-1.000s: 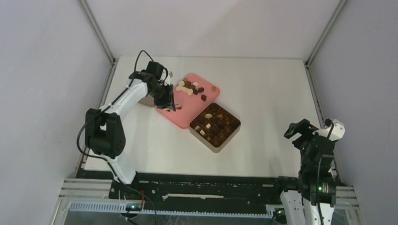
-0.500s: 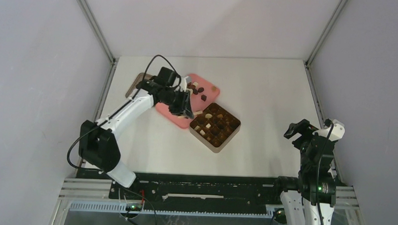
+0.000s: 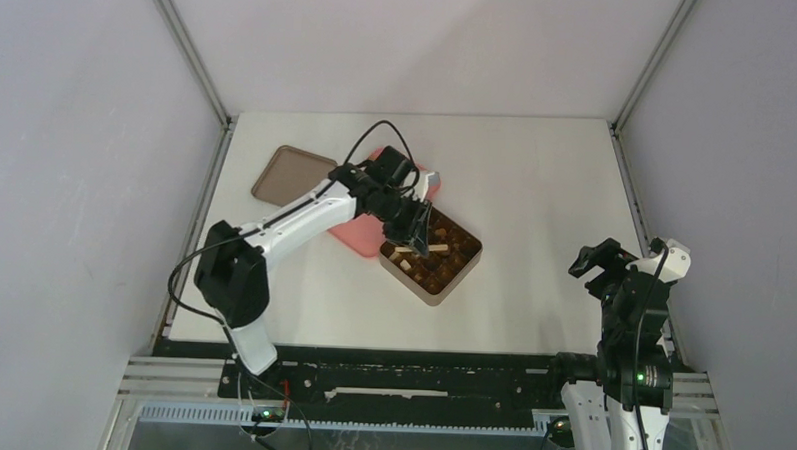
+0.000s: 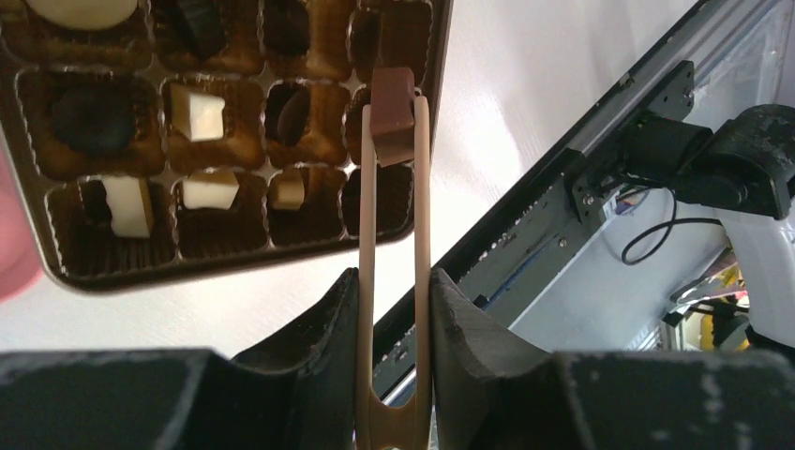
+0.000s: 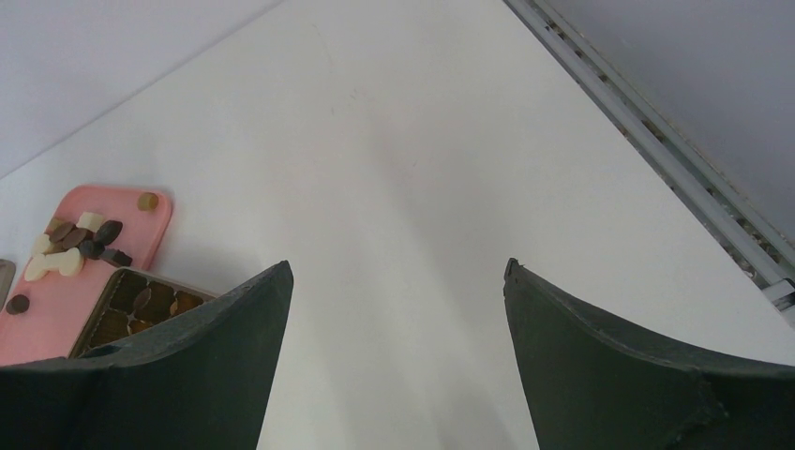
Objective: Pack the chocolate
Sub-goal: Place the fake chocolate in the packing box.
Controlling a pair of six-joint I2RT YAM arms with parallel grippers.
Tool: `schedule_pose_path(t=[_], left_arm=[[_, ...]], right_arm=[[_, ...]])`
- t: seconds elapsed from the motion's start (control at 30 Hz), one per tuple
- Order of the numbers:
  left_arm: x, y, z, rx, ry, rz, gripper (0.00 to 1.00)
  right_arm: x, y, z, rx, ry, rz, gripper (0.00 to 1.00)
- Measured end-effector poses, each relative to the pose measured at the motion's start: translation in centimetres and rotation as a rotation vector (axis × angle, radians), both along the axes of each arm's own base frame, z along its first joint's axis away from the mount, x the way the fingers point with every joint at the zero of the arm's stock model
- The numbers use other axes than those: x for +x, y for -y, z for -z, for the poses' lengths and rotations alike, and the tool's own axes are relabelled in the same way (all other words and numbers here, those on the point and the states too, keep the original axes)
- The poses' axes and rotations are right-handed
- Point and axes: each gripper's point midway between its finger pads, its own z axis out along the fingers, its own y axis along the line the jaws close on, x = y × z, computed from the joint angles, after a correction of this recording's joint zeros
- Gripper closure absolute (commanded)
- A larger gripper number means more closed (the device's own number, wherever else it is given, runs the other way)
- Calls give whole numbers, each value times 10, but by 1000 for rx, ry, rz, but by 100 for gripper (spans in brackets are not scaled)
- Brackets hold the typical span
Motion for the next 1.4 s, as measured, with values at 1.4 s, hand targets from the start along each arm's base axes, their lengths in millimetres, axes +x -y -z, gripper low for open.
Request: schedule_pose_path(t=[1.4], left_arm=[[7, 34, 35, 153, 1, 48, 59]], right_arm=[[-2, 0, -3, -1, 16, 0, 8]])
